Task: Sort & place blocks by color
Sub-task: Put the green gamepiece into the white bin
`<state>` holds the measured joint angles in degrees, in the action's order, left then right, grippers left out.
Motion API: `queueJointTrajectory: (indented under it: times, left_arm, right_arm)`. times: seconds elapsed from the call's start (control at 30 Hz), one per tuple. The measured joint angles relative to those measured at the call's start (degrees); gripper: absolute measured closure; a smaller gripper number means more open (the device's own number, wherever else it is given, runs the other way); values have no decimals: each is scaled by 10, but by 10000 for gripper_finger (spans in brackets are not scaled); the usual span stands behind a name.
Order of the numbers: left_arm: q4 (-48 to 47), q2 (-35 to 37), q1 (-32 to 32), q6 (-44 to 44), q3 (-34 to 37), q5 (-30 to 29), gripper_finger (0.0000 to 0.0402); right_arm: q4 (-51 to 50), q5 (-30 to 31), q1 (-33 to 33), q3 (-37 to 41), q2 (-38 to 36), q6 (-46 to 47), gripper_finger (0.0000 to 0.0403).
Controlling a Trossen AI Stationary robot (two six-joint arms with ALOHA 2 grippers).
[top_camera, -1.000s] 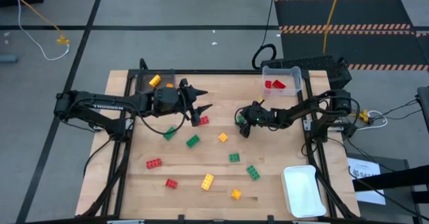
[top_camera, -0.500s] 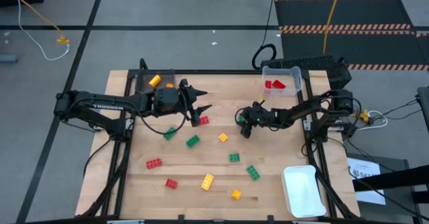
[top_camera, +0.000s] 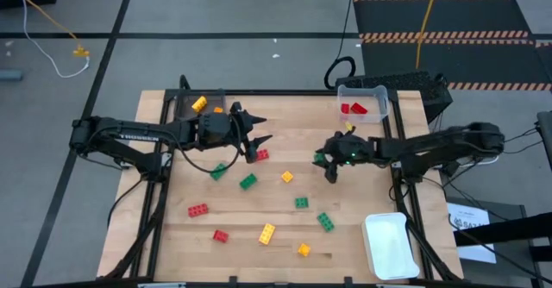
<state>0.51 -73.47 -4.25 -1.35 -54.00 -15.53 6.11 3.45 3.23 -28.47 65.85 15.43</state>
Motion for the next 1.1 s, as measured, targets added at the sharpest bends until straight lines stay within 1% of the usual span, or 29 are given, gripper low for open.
queueJointTrajectory:
  times: [0.07,0.13,0.17,0.23,0.33,0.43,0.53,0.6,0.77,0.9,1.03,1.1]
  left_arm:
    - [-3,0,0,0,0,0,135]
    - [-4,0,0,1,0,0,135]
    - [-4,0,0,2,0,0,135]
    - [-4,0,0,4,0,0,135]
    - [-4,0,0,6,0,0,135]
    - [-4,0,0,8,0,0,135]
    - [-4,0,0,8,0,0,135]
    - [-4,0,0,8,0,0,135]
    - [-4,0,0,15,0,0,135]
    - [-4,0,0,15,0,0,135]
    - [-6,0,0,16,0,0,135]
    - [-9,0,0,16,0,0,135]
  right_arm:
    - [-38,-51,-12,0,-46,14,227]
    - [-56,-107,-23,0,-86,33,227]
    - [-66,-128,-28,0,-103,47,227]
    - [-84,-152,-41,0,-132,80,223]
    - [-142,-157,-67,0,-166,121,213]
    - [-209,-160,-101,0,-187,163,219]
    - [-249,-199,-137,0,-203,214,225]
    - [-254,-229,-162,0,-213,253,225]
    - [-223,-274,-224,0,-241,333,225]
    - [-242,-278,-275,0,-254,414,225]
    - [-336,-278,-323,-1,-254,489,225]
    - [-382,-278,-343,0,-254,512,225]
